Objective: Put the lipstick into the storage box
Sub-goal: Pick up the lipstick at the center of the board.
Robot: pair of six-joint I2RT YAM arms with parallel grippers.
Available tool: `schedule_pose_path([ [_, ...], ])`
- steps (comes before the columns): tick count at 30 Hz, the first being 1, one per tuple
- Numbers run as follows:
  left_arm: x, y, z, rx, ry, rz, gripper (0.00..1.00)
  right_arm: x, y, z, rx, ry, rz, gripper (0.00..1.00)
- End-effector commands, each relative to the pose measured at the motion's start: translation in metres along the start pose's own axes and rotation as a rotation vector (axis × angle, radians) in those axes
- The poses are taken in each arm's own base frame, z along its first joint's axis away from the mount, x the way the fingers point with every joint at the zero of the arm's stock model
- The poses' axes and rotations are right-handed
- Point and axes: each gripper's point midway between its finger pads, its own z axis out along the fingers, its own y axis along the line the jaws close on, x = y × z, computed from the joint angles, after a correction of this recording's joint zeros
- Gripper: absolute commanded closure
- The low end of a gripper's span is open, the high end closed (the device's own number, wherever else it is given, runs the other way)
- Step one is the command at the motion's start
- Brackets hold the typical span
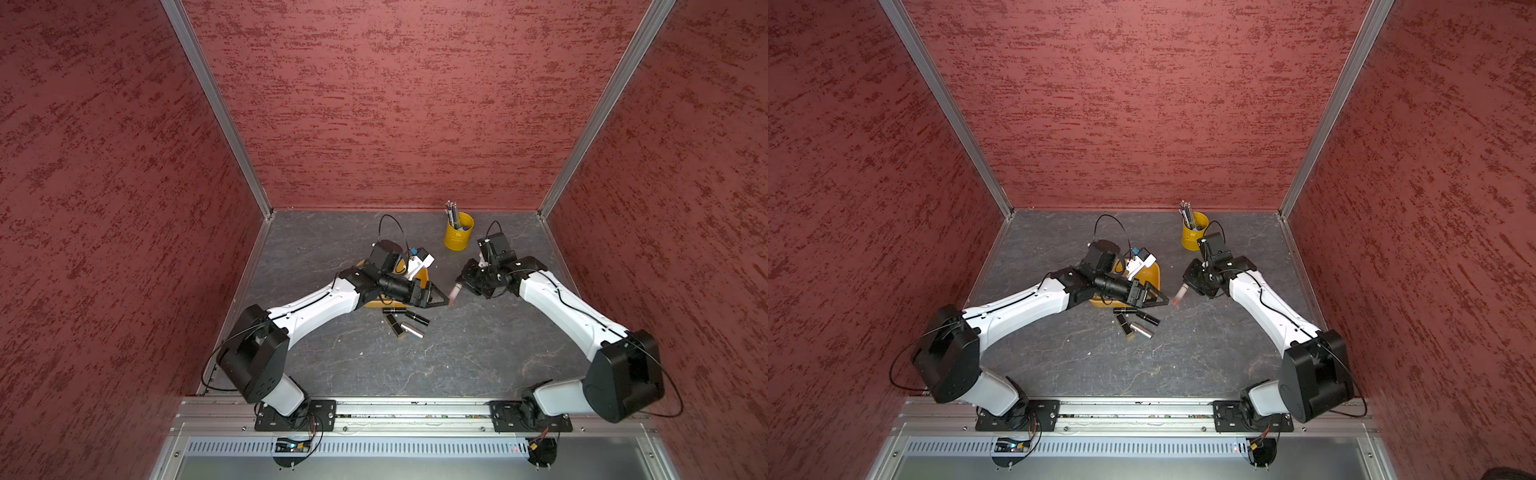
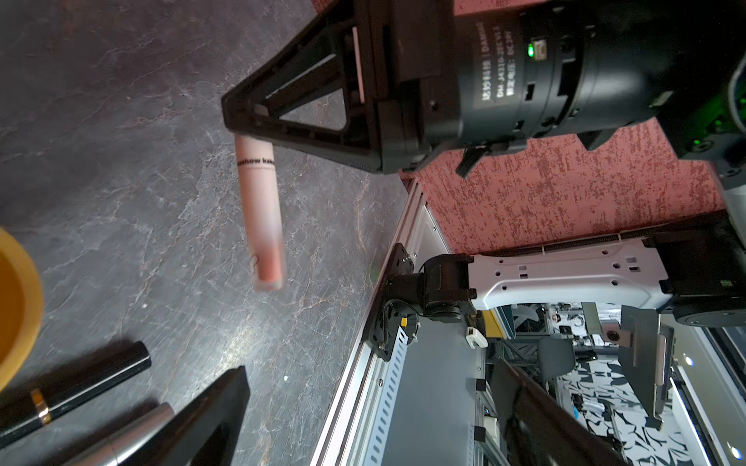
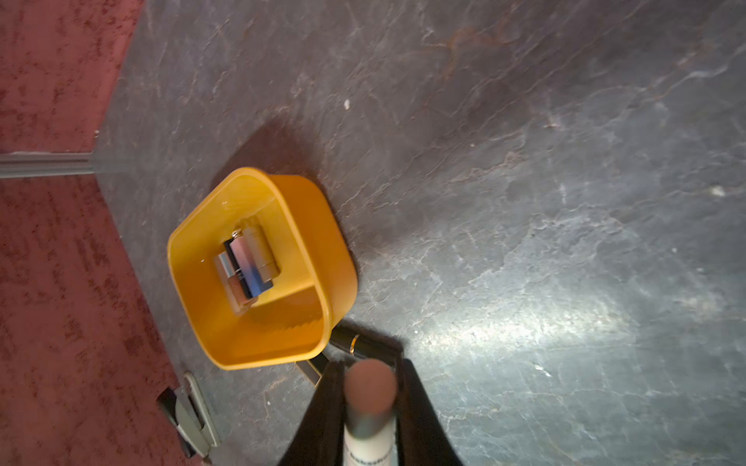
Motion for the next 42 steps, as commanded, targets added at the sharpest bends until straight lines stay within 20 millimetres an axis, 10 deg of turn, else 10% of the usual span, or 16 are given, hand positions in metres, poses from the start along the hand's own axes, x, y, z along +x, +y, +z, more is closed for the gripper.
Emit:
schedule_pose_path([
  [1,0.003,-0.003,0.007,0.028,0.066,0.020,0.03,0.006,0.023,-0.021,-0.098,0.009,-0.070,0.84],
  [13,-0.003,-0.004,0.024,0.022,0.087,0.041,0.11,0.013,0.040,-0.040,-0.165,0.011,-0.090,0.84],
  [42,-0.027,0.006,0.031,-0.018,0.028,0.028,0.70,0.030,0.063,-0.051,-0.252,0.041,-0.108,0.84],
])
